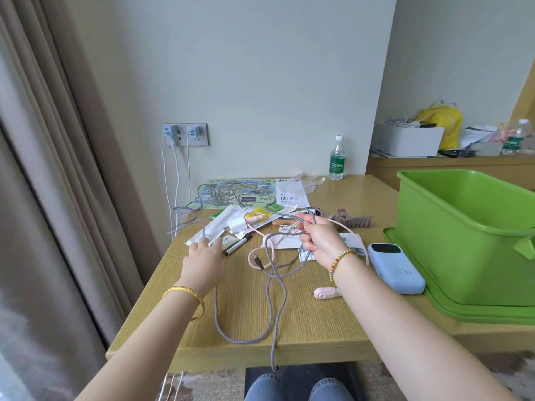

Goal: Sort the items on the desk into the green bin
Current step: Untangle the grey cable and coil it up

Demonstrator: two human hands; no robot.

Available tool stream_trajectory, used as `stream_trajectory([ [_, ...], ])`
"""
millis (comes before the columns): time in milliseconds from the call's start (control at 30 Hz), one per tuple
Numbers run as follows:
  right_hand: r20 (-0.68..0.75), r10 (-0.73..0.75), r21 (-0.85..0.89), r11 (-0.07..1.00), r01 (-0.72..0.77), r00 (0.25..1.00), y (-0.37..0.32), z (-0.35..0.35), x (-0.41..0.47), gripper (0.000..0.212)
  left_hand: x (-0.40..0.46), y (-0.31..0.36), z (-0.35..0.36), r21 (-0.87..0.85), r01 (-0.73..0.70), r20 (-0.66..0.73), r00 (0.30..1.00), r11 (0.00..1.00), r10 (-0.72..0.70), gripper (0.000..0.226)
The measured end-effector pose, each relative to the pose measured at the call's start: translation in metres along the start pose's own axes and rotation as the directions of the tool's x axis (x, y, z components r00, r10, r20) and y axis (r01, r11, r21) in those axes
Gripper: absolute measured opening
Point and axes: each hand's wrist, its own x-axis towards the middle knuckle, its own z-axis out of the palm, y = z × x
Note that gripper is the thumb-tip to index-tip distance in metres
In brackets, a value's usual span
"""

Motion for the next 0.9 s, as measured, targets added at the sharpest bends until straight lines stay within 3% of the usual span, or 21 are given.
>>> stream_trajectory([
  [100,-0.006,0.002,0.020,1.000,-0.002,1.000,-0.001,0.003,-0.001,0.030,-0.003,0.014,0.000,-0.072,-0.102,-0.075,0.992,0.992,0.097,0.039],
  [167,-0.008,-0.006,0.035,0.999,0.006,1.000,-0.003,0.005,-0.002,0.030,-0.009,0.023,-0.001,-0.229,-0.223,-0.218,0.960,0.948,0.173,0.034],
  [200,-0.008,-0.009,0.043,0.999,0.010,1.000,-0.004,0.006,-0.002,0.030,-0.012,0.029,-0.004,-0.353,-0.265,-0.245,0.952,0.898,0.184,0.043],
  [300,-0.013,-0.023,0.056,0.998,0.024,1.000,-0.004,0.007,-0.002,0.028,-0.018,0.042,-0.012,-0.605,-0.318,-0.185,0.948,0.730,0.260,0.053],
  [400,-0.041,-0.033,0.053,0.998,0.035,0.999,-0.002,0.006,-0.002,0.029,-0.017,0.048,-0.012,-0.604,-0.352,-0.203,0.935,0.715,0.289,0.034],
  [467,-0.055,-0.019,0.025,0.999,0.021,0.998,0.000,0.003,-0.001,0.030,-0.013,0.050,-0.011,-0.659,-0.279,-0.148,0.959,0.698,0.243,0.031],
  [533,-0.082,0.014,-0.121,0.992,-0.024,0.997,0.002,0.000,-0.002,0.027,-0.011,0.054,-0.016,-0.846,-0.151,-0.062,0.981,0.512,0.186,0.034],
  [600,-0.126,0.031,-0.364,0.928,-0.075,0.991,0.001,-0.002,-0.002,0.028,-0.009,0.060,-0.028,-0.976,-0.056,-0.016,0.983,0.211,0.184,0.033],
  [700,-0.213,-0.137,-0.639,0.769,-0.031,0.967,0.001,-0.004,-0.002,0.050,-0.005,0.073,-0.049,-0.994,-0.038,-0.055,0.986,-0.105,0.158,0.033],
  [767,-0.251,-0.393,-0.690,0.713,0.121,0.884,-0.006,-0.001,-0.010,0.058,0.000,0.079,-0.062,-0.973,-0.036,-0.068,0.989,-0.228,0.133,0.034],
  [833,-0.134,-0.600,-0.711,0.613,0.345,0.789,-0.016,0.005,-0.018,0.052,0.006,0.083,-0.073,-0.969,-0.007,-0.047,0.987,-0.247,0.156,0.034],
  [900,0.079,-0.673,-0.738,0.457,0.497,0.735,-0.024,0.014,-0.024,0.046,0.011,0.085,-0.079,-0.984,0.053,0.009,0.968,-0.168,0.252,0.035],
])
